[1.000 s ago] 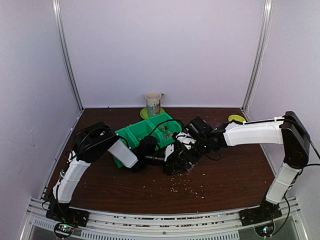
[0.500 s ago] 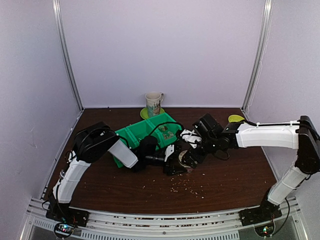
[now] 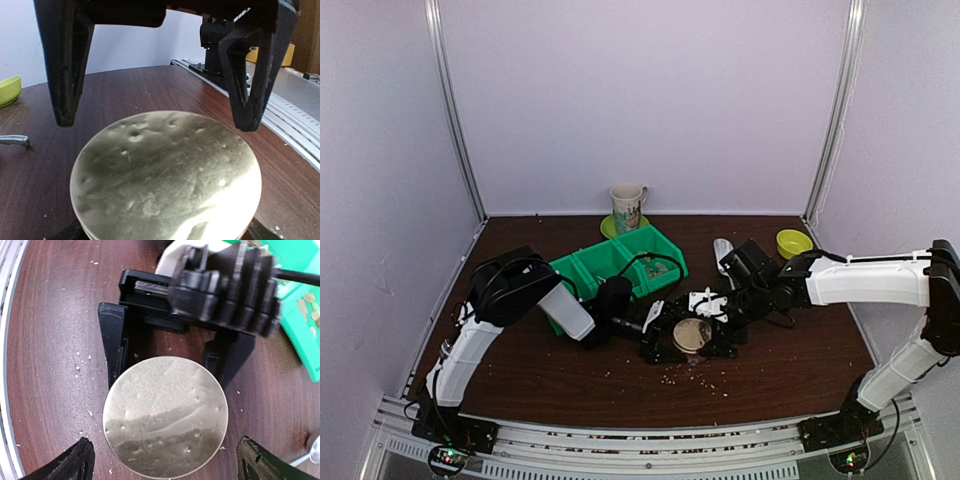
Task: Pack the candies
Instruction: Screw the box lid onto the packing box.
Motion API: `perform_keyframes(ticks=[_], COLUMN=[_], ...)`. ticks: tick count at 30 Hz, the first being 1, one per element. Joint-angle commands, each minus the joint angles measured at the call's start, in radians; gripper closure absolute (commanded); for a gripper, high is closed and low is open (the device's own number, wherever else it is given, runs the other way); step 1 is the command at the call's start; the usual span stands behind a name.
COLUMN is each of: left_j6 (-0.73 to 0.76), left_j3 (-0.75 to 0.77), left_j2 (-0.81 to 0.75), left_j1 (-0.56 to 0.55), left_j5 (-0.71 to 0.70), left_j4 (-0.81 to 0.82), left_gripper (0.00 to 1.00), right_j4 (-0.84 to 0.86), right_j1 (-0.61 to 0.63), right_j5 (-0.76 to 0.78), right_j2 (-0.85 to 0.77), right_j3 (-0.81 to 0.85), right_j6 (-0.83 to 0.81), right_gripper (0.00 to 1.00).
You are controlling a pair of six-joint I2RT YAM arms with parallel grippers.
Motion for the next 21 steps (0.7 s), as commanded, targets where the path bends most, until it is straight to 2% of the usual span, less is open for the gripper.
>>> perform_keyframes(ticks=[1,6,21], left_j6=[-0.017,-0.008,0.01], left_j3=[-0.015,-0.01,0.0], left_j2=[0.024,0.024,0.026], left_j1=[-0.006,-0.009,-0.012], left_j5=[0.061,0.06,0.055], left_j4=[0.016,0.0,-0.03], left_gripper=[0.35,0.35,0.35], right_j4=[-0.034,-0.096,-0.117], right_j1=[-0.002,-0.001,-0.002], right_j5=[-0.068,-0.078,-0.103], right_j2=[0.047,0.112,0.174], right_j3=[0.058,0.136,0.178], right_j6=[-0.076,-0.077,-0.059], right_gripper=[0.0,0.0,0.0])
